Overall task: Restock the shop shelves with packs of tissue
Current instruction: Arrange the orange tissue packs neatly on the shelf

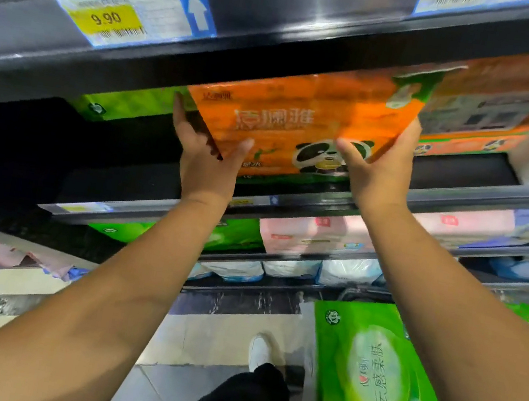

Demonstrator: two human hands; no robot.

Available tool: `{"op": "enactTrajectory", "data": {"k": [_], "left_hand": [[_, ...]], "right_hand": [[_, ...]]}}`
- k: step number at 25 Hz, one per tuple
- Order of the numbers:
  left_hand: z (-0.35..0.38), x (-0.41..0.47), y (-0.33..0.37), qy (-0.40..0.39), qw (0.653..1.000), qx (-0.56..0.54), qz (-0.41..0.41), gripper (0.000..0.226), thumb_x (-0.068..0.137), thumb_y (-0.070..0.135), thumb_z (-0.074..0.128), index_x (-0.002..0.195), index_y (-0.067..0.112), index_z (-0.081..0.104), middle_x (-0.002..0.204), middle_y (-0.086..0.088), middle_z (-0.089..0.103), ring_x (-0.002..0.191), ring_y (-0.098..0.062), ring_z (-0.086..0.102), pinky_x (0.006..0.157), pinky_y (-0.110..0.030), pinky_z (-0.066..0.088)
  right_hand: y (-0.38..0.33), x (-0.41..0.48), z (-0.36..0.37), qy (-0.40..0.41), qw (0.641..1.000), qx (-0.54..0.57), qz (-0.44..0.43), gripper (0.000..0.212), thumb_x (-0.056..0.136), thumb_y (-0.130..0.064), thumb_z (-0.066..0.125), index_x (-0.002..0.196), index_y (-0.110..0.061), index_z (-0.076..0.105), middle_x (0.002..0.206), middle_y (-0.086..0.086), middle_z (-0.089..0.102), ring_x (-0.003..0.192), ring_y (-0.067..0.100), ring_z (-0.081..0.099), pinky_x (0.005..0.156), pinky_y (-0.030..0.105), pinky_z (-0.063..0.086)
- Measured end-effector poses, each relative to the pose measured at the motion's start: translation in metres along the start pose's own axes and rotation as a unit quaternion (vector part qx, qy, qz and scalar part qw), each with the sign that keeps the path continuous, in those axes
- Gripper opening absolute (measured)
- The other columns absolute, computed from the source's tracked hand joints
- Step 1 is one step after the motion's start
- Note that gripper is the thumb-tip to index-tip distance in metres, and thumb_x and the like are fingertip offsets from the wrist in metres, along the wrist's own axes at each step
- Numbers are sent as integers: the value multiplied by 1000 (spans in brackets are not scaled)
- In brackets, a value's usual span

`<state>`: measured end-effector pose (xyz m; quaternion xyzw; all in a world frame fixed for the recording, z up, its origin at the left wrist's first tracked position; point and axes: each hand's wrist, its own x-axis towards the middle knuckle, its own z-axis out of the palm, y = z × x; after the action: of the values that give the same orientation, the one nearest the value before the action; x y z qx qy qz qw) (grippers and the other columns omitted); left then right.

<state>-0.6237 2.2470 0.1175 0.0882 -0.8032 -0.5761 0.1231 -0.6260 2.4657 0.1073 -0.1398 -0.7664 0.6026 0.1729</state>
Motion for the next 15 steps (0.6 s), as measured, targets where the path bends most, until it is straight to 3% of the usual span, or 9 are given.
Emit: {"op": "enactTrajectory", "data": {"k": [2, 3, 5, 6, 8, 10, 13, 15], "left_hand": [[5, 3, -12, -39, 997, 63, -1, 81, 79, 26, 76, 142, 30, 24, 120, 15, 55, 112, -5, 56, 102, -32, 44], [6, 4, -16, -58, 995, 81, 0, 84, 79, 27, 76, 143, 30, 21, 127, 11, 51, 117, -9, 53, 101, -30, 42], [10, 7, -22, -84, 994, 73, -8, 92, 78, 26, 77, 146, 27, 14, 135, 7, 47, 114, -4, 49, 93, -14, 37], [14, 11, -25, -91, 994, 65, -14, 92, 78, 24, 78, 145, 24, 15, 132, 7, 48, 108, 2, 49, 86, -5, 35], [21, 20, -28, -79, 995, 66, -17, 83, 78, 25, 78, 142, 20, 23, 125, 8, 51, 101, 7, 50, 79, -1, 35], [29, 28, -29, -45, 996, 79, -17, 77, 79, 29, 77, 139, 18, 30, 128, 3, 54, 107, -3, 51, 88, -15, 37], [39, 42, -32, -16, 996, 81, -21, 74, 80, 29, 77, 138, 15, 33, 133, -6, 55, 118, -20, 55, 93, -25, 38], [44, 51, -35, -16, 997, 71, -35, 77, 79, 29, 77, 140, 15, 32, 136, -9, 51, 120, -24, 54, 93, -24, 38]], "right_hand": [[13, 2, 7, 19, 1000, 8, 18, 89, 66, -36, 86, 138, -23, 34, 133, 1, 47, 122, 18, 50, 103, 37, 46], [18, 4, 10, 35, 999, 22, 32, 87, 65, -35, 87, 136, -22, 37, 132, 2, 45, 117, 16, 52, 99, 31, 49], [23, 5, 13, 70, 994, 45, 73, 74, 67, -26, 88, 127, -17, 44, 125, 5, 38, 99, 4, 53, 81, 7, 47], [26, 6, 16, 83, 991, 46, 94, 68, 68, -23, 87, 122, -16, 46, 122, 5, 35, 92, 1, 50, 75, 3, 44], [33, 9, 24, 96, 986, 49, 125, 62, 67, -25, 88, 113, -21, 46, 119, 5, 37, 92, 7, 51, 78, 10, 47], [36, 14, 31, 105, 981, 79, 143, 58, 67, -25, 88, 104, -24, 43, 113, 6, 50, 94, 15, 58, 76, 19, 51], [39, 26, 41, 132, 976, 87, 149, 54, 72, -17, 82, 103, -18, 37, 91, 0, 56, 82, 12, 59, 67, 15, 45], [40, 33, 45, 129, 981, 41, 138, 50, 76, -14, 76, 104, -16, 35, 92, 3, 55, 82, 16, 56, 64, 12, 42]]}}
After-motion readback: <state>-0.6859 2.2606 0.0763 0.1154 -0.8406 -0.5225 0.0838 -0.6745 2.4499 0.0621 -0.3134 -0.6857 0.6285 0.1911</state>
